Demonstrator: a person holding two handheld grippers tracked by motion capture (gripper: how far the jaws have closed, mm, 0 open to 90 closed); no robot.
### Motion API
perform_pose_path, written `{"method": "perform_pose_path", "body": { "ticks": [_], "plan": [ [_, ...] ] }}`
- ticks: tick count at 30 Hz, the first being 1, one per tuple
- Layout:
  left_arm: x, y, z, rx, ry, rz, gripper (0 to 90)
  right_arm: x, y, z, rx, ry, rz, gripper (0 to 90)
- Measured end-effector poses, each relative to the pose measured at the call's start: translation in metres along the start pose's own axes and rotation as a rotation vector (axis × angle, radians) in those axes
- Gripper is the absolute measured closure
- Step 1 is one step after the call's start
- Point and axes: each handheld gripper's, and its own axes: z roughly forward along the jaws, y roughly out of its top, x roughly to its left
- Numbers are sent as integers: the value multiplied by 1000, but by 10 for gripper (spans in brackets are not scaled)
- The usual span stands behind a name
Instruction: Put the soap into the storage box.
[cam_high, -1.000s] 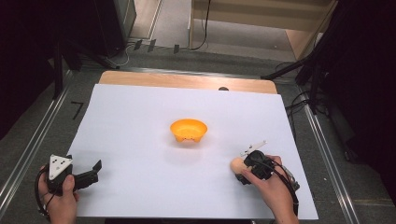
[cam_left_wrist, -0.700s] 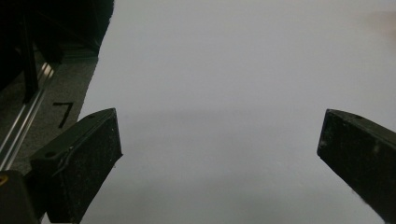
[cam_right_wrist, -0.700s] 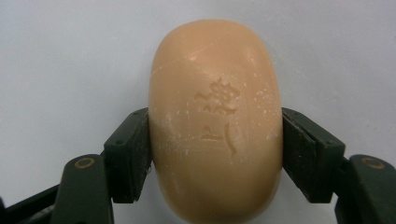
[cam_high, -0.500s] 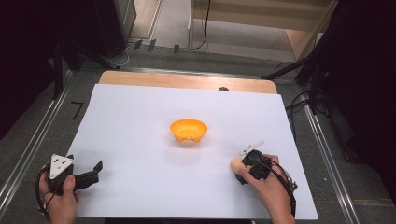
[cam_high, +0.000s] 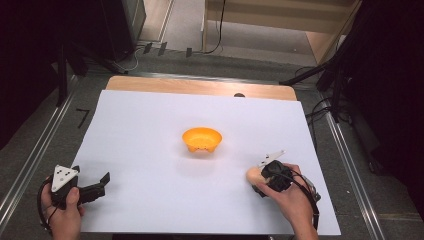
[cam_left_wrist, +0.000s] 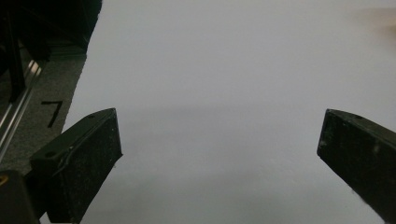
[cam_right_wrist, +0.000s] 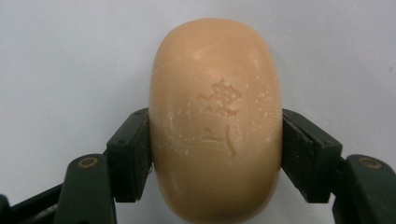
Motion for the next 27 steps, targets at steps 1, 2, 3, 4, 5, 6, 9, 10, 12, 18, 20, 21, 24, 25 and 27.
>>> {"method": "perform_pose_path", "body": {
  "ticks": [1,2,3,4,5,6,9,10,12,18,20,21,24,25,27],
  "plan": [
    [0,0,0,0,-4,2,2,-1,2,-1,-5,12,-4,331],
    [0,0,0,-2,-8,3,2,-1,3,-1,-15,15,-12,332],
    [0,0,0,-3,-10,6,2,0,6,-3,-14,17,-22,331],
    [0,0,-1,-4,-12,6,2,0,9,-4,-14,24,-40,331],
    [0,0,-1,-6,-14,7,2,1,11,-5,-13,24,-49,331],
    [0,0,-1,-7,-15,6,2,1,14,-7,-16,26,-62,331],
    [0,-1,-1,-10,-18,6,2,0,21,-11,-18,29,-77,331],
    [0,-1,-1,-10,-18,6,2,0,21,-11,-18,29,-77,331],
    [1,-1,-1,-12,-17,1,2,-1,26,-15,-23,30,-100,331],
    [1,-1,-1,-12,-16,4,2,-4,34,-19,-42,35,-129,331],
    [1,-1,-1,-13,-18,2,2,-5,36,-19,-40,43,-129,331],
    [1,-1,-1,-12,-19,1,2,-7,40,-18,-59,69,-141,331],
    [1,-1,-1,-13,-19,1,2,-8,45,-16,-54,63,-166,331],
    [1,-1,-1,-13,-19,1,2,-8,47,-15,-54,64,-174,331],
    [1,-1,-1,-13,-19,1,2,-9,51,-13,-54,75,-190,331]
  ]
}}
